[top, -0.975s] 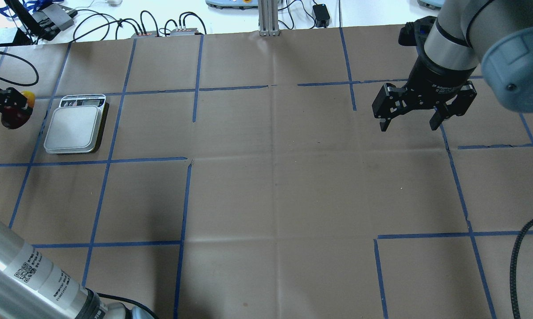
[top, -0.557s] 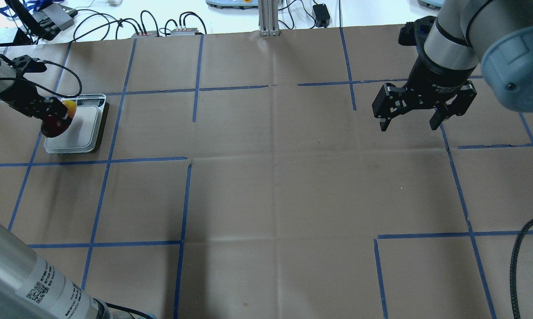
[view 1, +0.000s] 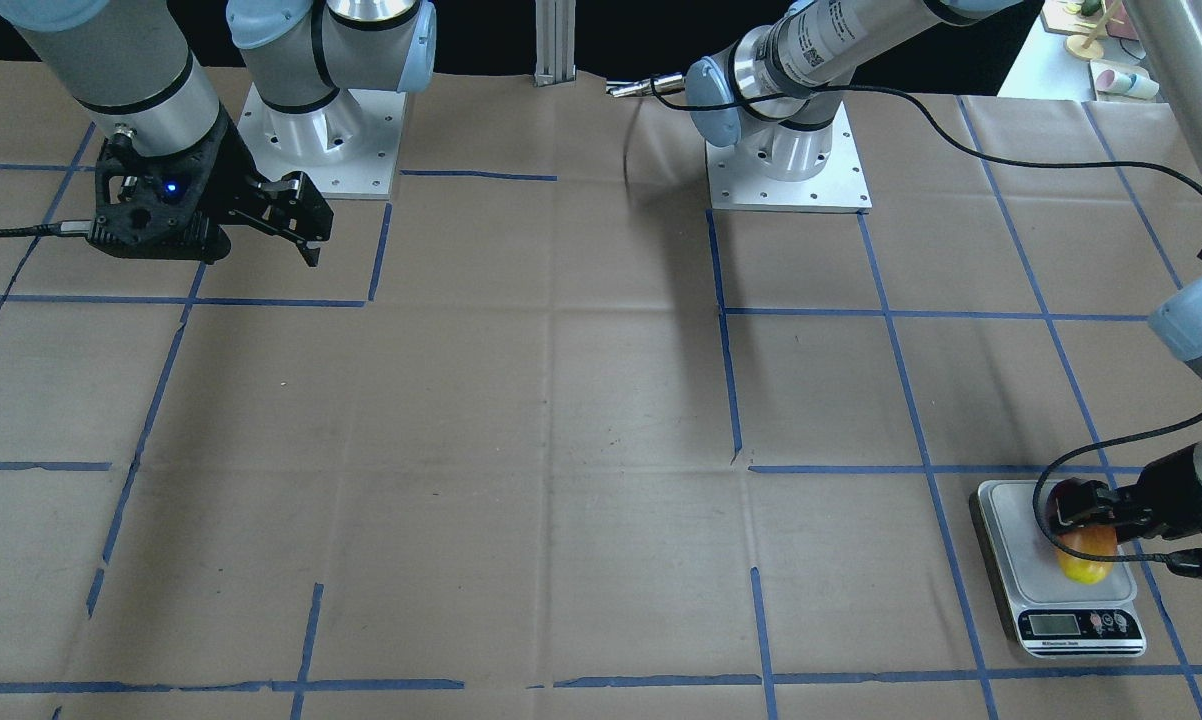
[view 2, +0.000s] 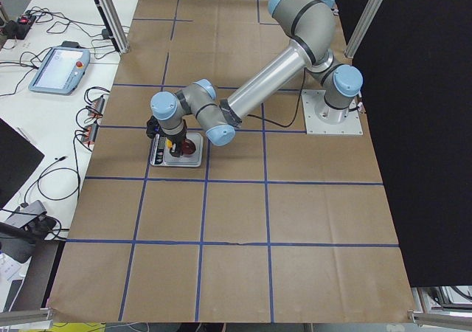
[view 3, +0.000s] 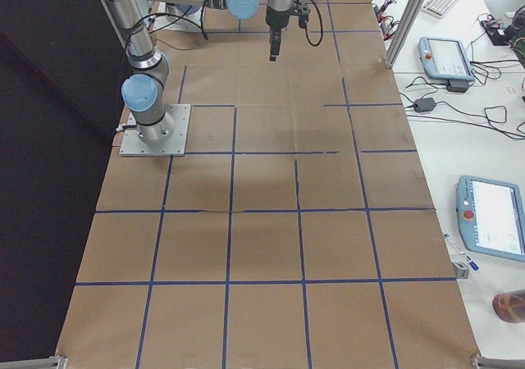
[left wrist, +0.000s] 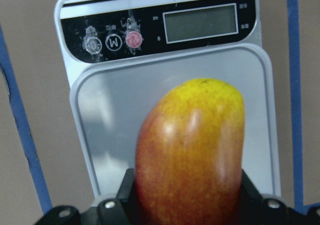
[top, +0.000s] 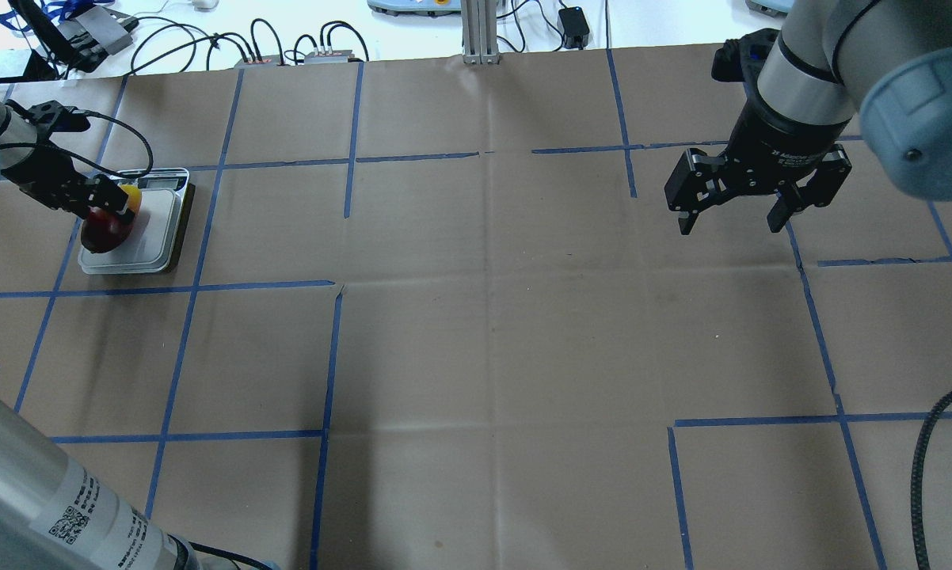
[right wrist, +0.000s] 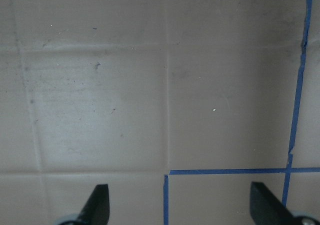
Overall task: Weigh mango
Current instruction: 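Lower the mango onto the scale and open the left gripper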
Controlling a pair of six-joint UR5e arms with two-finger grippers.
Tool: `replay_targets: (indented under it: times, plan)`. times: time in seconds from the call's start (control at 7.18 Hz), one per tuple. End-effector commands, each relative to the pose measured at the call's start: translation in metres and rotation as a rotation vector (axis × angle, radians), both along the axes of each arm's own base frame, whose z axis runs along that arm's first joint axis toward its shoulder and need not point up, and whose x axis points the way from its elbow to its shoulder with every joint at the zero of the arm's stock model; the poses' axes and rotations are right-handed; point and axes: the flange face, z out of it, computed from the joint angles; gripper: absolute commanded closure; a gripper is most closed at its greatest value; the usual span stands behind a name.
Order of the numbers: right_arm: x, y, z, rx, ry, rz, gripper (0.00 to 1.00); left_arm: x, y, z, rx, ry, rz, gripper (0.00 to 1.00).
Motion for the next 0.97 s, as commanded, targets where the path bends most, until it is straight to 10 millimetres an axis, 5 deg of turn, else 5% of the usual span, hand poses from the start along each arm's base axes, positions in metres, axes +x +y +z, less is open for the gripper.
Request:
replay_targets:
  times: [0.0,0.28,0.56,0.84]
  plan:
    - [0.0,0.0,0.0,0.0,0.0,0.0,0.0,-0.003,0.001,0.007,-0.003,-0.002,-0.001,0.01]
    - [0.0,0.0,0.0,0.0,0.0,0.0,0.0,-0.024,0.008,0.081,-0.077,-0.061,0.057,0.01]
    - [0.0,0.0,0.0,0.0,0.0,0.0,0.0,-0.129,0.021,0.15,-0.113,-0.07,0.075,0.0]
    - [0.0,0.0,0.0,0.0,0.0,0.0,0.0,-0.265,0.056,0.201,-0.122,-0.048,0.138,0.0]
